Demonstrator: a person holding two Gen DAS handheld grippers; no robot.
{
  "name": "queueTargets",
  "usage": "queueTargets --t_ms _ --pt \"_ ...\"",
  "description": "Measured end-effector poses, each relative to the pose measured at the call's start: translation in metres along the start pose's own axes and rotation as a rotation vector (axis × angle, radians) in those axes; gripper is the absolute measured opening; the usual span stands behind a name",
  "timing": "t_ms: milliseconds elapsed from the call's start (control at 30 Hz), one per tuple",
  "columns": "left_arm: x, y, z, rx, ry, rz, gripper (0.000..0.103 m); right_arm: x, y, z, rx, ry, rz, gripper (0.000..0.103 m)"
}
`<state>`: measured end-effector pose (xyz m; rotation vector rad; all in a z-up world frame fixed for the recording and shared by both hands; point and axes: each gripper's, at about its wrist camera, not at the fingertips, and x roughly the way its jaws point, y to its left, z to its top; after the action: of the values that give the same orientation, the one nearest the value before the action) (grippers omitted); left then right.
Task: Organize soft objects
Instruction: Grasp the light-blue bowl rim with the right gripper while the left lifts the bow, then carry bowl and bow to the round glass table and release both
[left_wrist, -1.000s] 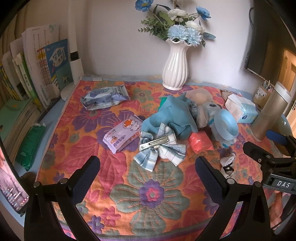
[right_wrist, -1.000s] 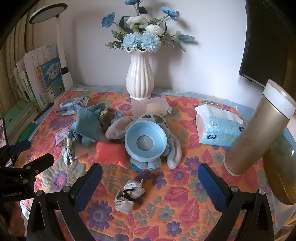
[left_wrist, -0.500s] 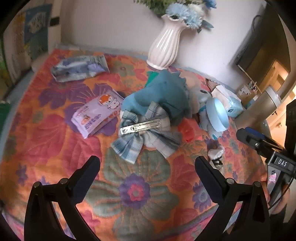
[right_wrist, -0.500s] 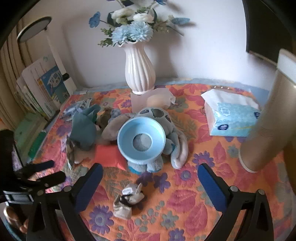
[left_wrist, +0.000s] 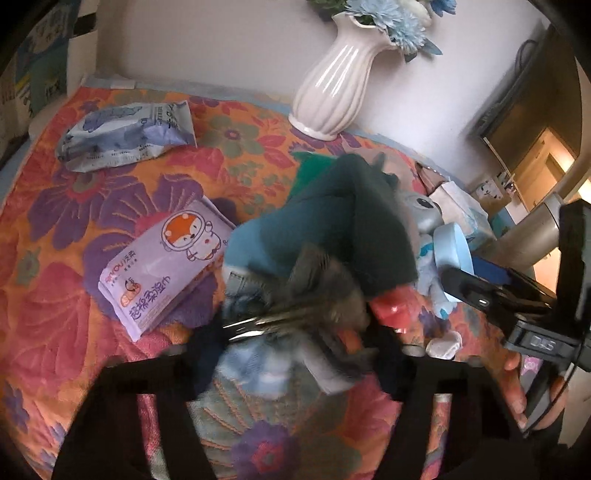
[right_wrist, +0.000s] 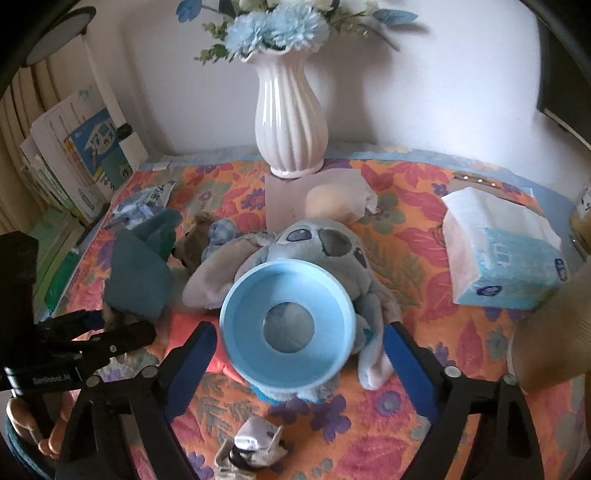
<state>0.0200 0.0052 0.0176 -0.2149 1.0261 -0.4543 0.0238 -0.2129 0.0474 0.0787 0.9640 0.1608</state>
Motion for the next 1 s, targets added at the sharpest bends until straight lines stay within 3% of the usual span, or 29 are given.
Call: queueTargets --t_ms 33,67,100,167,567,800,1000 --pt "-0.001 0.002 -0.001 -0.006 0.003 -0.009 0.045 0.003 0.001 0.0 -0.006 0.007 -0.004 0.069" --pt "-0.002 0.004 -0.001 -0.011 0.001 -0.014 0.041 0.004 0.002 -0.001 -0.01 0.013 0.002 0.067" --pt "-0.004 0.005 -0.003 -0.016 -0.004 -0.02 0.034 0.004 0.003 -0.002 -0.011 0.012 0.003 0.067" --pt "-0.009 0.006 -0.007 -0.02 -0.016 -0.033 0.031 -0.002 0.004 -0.004 -0.014 -0.014 -0.022 0.066" --pt "-0.062 -0.019 -0.021 0.028 -0.115 -0.043 0.03 -0.056 0.005 -0.016 0.003 -0.099 -0.019 0.066" --pt "-0.064 -0.069 -0.029 0.104 -0.103 -0.076 0.03 -0.09 -0.008 -0.04 0.014 -0.077 -0.072 0.066" --pt "-0.059 -0.148 -0.028 0.247 -0.096 -0.129 0.03 -0.137 -0.043 -0.055 0.059 -0.107 -0.11 0.066"
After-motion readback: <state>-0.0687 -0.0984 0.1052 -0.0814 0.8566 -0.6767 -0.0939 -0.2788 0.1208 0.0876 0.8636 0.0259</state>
